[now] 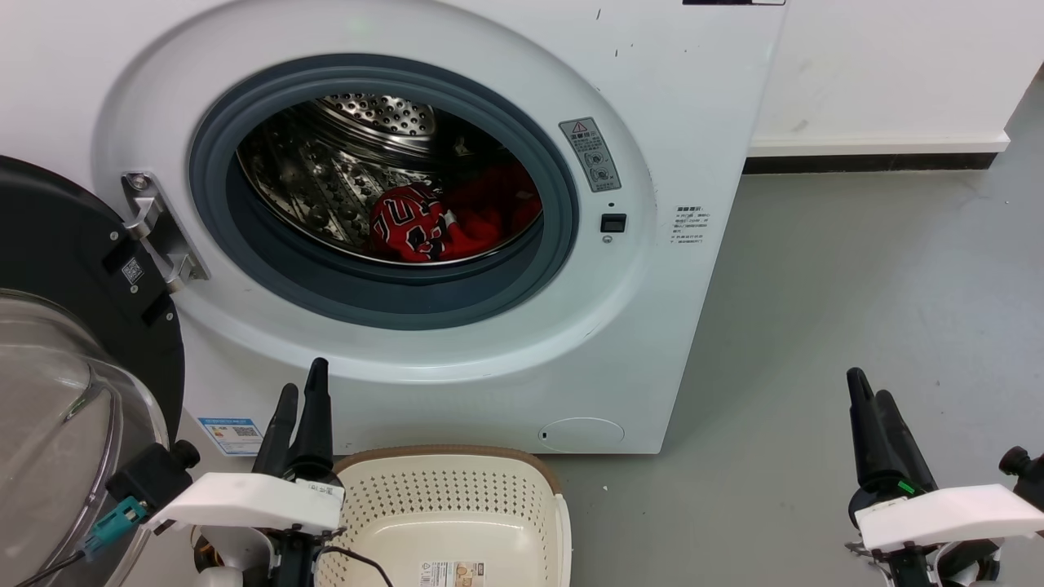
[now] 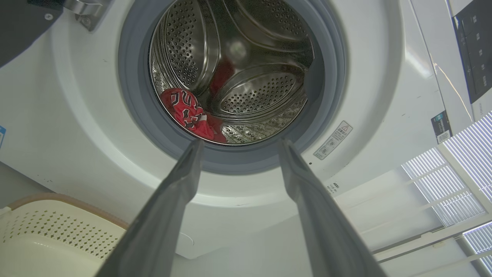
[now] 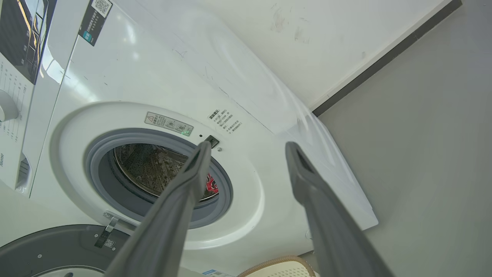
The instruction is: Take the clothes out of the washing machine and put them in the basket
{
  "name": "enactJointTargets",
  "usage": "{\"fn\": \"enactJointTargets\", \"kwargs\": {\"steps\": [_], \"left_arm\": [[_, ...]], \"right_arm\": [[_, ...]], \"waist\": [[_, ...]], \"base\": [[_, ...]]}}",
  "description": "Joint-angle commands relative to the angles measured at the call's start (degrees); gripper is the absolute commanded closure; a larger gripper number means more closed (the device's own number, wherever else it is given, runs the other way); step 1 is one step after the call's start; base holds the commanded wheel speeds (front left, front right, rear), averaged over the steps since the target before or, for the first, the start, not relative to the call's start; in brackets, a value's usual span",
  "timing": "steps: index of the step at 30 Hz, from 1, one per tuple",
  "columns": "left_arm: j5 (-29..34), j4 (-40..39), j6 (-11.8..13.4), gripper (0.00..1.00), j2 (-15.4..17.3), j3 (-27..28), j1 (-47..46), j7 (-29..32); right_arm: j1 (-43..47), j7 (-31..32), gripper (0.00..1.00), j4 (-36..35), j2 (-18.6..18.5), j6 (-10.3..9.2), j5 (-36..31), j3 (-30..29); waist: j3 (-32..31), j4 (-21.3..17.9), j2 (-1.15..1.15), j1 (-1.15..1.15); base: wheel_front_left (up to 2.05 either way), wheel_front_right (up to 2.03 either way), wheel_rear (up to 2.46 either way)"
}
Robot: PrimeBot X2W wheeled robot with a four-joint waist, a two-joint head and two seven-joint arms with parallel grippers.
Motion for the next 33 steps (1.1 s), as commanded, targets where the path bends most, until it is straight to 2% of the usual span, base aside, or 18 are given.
{"fn": "enactJointTargets", "kwargs": {"steps": [1, 18, 33], "left_arm": [[2.2, -0.9, 0.2, 0.0, 0.1, -0.2, -0.9, -0.7], [18.4, -0.7, 1.4, 0.0, 0.3, -1.8, -1.0, -3.7], [28.0, -0.7, 2.3, 0.0, 0.7, -2.3, -1.4, -5.7]], "right_arm": [[-0.1, -0.4, 0.0, -0.8, -0.1, 0.0, -2.4, 0.1], [1.0, -0.7, 0.0, -2.0, 0.0, 0.0, -17.5, 0.5], [1.9, -1.4, 0.0, -3.2, 0.0, 0.0, -27.6, 0.9]], "waist": [[0.0, 0.0, 0.0, 0.0], [-0.2, 0.1, 0.0, 0.0], [-0.2, 0.1, 0.0, 0.0]], "base": [[0.0, 0.0, 0.0], [0.0, 0.0, 0.0], [0.0, 0.0, 0.0]]}}
